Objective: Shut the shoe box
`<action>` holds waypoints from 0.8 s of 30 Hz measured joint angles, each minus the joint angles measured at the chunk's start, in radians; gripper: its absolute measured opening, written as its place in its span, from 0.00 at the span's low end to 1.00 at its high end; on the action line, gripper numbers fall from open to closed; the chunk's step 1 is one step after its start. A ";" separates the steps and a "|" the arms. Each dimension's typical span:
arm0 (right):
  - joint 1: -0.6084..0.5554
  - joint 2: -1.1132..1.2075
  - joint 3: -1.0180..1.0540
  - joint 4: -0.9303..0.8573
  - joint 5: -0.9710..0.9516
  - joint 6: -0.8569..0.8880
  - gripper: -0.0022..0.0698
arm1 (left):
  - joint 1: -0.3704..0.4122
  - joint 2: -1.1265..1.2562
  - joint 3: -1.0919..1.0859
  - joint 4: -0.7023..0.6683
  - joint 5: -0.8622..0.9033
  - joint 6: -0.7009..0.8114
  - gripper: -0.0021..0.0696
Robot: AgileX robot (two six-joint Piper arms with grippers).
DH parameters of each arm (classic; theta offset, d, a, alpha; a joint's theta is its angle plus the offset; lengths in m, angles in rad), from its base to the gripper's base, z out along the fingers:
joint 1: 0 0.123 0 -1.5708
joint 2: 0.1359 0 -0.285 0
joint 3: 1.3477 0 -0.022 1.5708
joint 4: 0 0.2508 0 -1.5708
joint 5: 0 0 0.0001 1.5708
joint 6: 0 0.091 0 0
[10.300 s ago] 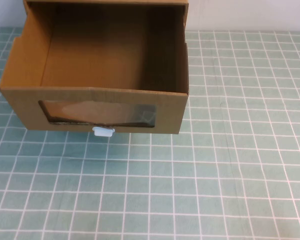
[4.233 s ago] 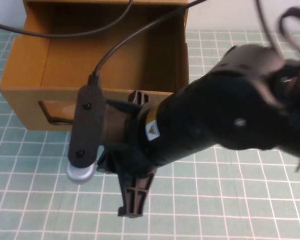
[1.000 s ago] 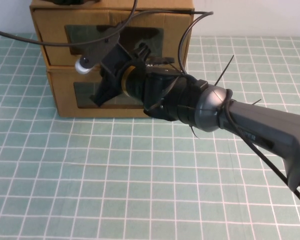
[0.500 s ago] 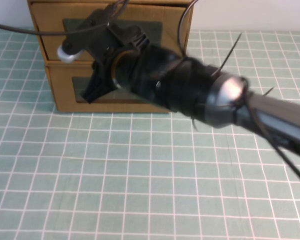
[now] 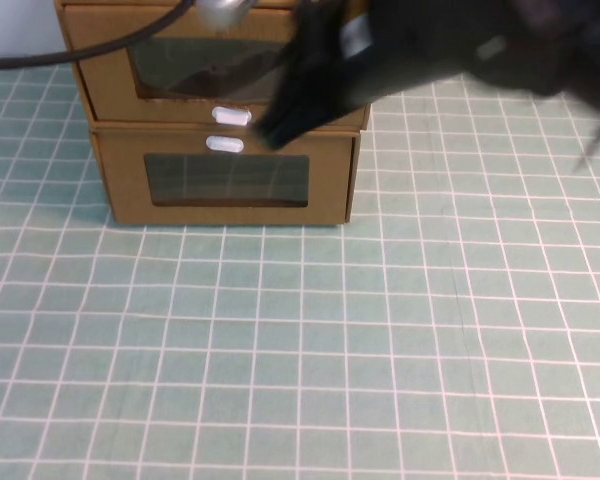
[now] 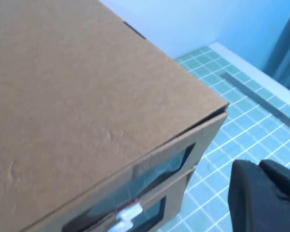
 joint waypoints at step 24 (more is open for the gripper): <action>-0.628 -0.849 0.884 0.397 -0.335 0.000 0.01 | 0.000 -0.911 1.129 0.154 -0.300 -0.019 0.02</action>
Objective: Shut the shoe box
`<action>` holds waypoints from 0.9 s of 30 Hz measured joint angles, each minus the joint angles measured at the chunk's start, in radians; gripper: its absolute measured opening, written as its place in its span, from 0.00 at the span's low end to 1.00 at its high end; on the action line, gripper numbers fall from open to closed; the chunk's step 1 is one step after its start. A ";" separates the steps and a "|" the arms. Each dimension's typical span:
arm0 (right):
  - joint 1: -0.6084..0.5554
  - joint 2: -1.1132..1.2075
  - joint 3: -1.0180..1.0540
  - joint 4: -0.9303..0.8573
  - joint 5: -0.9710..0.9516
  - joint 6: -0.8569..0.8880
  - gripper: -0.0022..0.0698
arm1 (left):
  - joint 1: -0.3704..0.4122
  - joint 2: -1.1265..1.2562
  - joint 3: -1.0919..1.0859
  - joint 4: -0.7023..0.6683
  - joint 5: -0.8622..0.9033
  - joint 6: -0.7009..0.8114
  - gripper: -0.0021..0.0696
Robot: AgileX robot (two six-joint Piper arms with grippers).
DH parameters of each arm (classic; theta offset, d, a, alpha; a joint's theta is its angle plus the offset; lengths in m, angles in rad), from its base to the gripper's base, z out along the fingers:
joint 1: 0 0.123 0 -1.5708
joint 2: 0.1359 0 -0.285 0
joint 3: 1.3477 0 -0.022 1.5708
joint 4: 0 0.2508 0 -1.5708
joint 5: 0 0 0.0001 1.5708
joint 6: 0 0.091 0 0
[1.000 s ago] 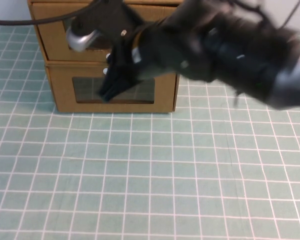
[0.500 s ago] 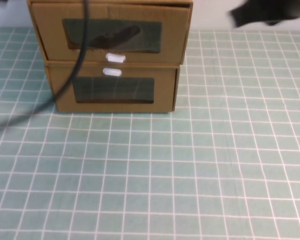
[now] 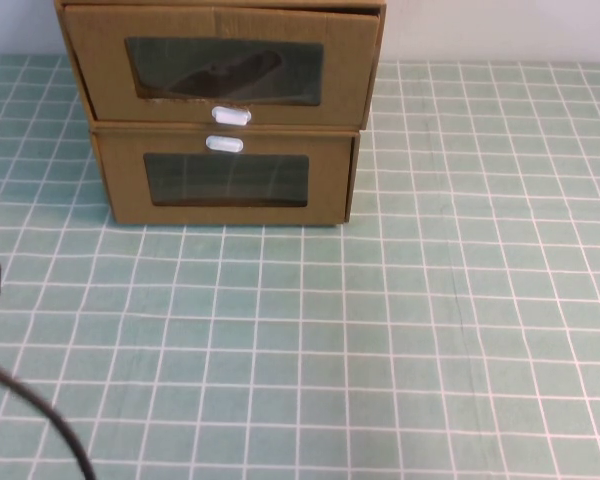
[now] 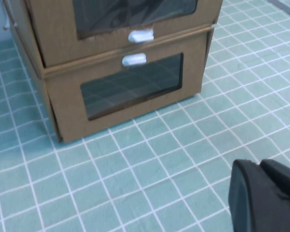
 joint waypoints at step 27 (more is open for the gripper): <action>-0.002 -0.788 0.636 0.035 -0.020 0.000 0.01 | 0.000 -0.323 0.385 -0.028 -0.334 -0.041 0.02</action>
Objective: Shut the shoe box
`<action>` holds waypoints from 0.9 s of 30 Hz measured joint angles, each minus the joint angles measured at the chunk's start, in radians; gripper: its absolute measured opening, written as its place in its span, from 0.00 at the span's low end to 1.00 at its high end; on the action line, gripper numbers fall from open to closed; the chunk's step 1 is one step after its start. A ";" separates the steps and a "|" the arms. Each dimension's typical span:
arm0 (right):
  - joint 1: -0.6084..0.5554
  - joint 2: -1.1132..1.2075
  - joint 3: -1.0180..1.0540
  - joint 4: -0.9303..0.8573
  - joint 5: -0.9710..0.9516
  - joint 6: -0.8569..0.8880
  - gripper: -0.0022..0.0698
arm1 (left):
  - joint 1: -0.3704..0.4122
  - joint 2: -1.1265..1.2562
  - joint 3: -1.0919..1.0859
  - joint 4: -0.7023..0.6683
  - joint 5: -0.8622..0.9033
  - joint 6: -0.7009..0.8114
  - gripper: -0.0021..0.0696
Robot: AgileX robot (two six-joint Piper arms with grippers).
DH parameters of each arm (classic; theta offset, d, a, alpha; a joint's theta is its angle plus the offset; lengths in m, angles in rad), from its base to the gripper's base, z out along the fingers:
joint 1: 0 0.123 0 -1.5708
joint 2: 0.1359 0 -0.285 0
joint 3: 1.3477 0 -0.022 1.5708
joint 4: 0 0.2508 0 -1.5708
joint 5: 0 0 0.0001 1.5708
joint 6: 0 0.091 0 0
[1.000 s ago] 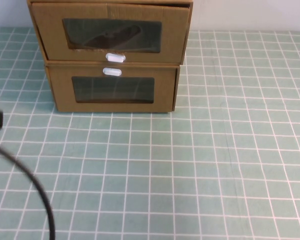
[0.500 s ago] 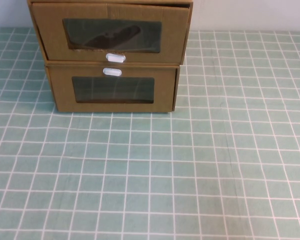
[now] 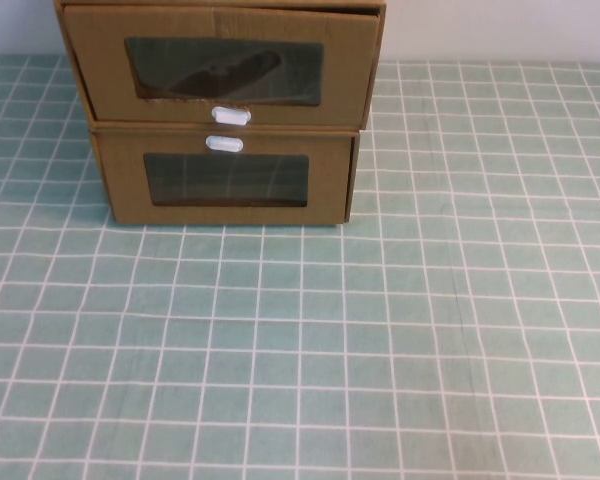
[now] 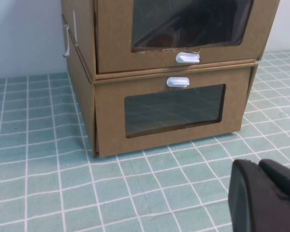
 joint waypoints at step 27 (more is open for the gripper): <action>0.000 0.000 0.004 0.024 0.043 0.000 0.01 | 0.000 -0.215 0.193 0.244 -0.206 -0.005 0.02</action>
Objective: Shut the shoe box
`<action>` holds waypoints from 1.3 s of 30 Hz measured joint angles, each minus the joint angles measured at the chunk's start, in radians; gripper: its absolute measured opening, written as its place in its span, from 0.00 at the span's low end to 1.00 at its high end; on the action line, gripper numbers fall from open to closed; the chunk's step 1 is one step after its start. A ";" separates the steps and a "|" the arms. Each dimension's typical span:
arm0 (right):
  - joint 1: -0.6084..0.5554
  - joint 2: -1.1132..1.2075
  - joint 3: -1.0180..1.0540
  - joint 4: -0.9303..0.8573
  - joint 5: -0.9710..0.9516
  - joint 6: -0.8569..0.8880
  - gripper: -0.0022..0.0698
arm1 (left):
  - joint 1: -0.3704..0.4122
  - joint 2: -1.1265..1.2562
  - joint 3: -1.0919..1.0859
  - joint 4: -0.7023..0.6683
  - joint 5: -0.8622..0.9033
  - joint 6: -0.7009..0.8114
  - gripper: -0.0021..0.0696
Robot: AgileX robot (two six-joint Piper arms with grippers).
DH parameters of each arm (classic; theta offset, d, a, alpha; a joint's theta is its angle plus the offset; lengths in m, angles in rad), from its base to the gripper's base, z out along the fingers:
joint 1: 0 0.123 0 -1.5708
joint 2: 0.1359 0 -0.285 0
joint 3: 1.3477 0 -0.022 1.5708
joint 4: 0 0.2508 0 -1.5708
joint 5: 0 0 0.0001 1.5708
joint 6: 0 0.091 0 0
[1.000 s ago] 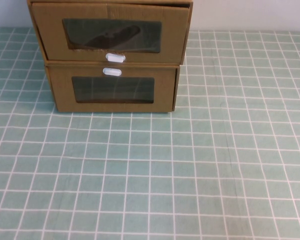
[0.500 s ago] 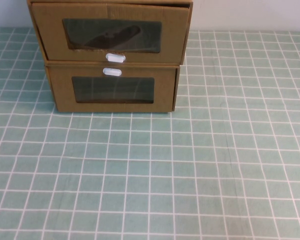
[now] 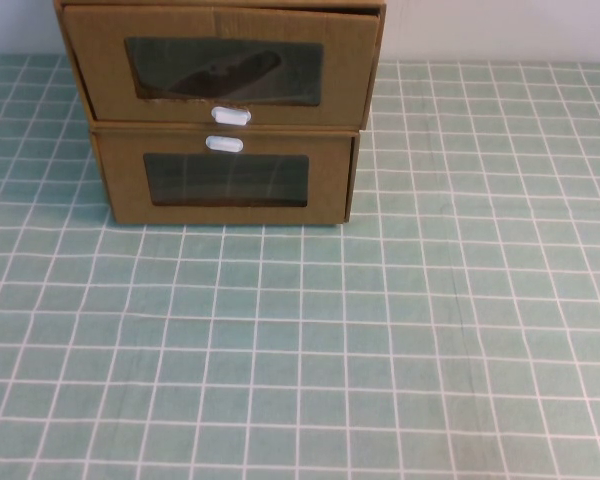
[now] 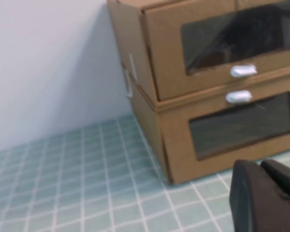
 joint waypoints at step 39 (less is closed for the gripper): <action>0.000 0.000 0.000 0.038 0.005 0.000 0.01 | 0.000 -0.064 0.206 0.321 0.128 -0.463 0.02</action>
